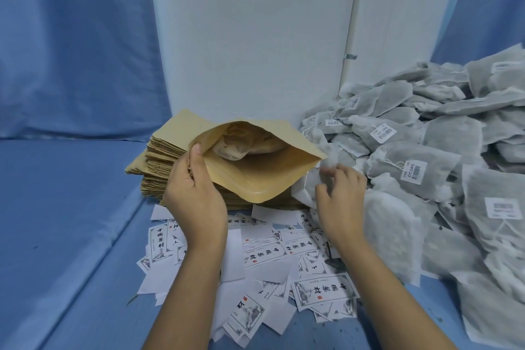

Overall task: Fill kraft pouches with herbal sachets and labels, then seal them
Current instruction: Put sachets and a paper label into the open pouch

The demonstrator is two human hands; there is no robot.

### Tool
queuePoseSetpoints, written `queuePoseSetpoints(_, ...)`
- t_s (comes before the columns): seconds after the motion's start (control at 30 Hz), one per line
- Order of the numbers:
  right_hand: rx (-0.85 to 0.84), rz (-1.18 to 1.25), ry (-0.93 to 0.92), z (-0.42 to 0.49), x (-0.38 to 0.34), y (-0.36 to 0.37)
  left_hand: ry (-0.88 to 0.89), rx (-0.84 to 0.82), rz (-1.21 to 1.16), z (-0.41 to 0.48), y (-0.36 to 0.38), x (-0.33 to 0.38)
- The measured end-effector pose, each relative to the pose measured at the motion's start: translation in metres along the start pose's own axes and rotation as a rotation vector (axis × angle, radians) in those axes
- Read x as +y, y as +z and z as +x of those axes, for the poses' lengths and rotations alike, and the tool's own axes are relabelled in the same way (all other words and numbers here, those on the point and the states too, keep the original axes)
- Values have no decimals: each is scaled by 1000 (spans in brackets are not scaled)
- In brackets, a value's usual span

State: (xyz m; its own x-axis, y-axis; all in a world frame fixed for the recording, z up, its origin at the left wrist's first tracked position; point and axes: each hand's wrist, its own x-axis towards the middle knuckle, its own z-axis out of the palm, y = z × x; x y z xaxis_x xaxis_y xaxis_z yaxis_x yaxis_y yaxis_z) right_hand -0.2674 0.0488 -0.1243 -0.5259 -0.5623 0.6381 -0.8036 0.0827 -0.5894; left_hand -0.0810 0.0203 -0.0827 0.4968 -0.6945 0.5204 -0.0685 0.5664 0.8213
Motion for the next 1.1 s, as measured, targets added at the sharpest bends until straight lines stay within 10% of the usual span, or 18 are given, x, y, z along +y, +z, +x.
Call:
queuePoseSetpoints(0.5,-356,181,170,18,11,0,29,13,13,-2,0,-3)
queuePoseSetpoints(1.1,239,447,155,8,-14,-16,-22,88,-53,2,0,8)
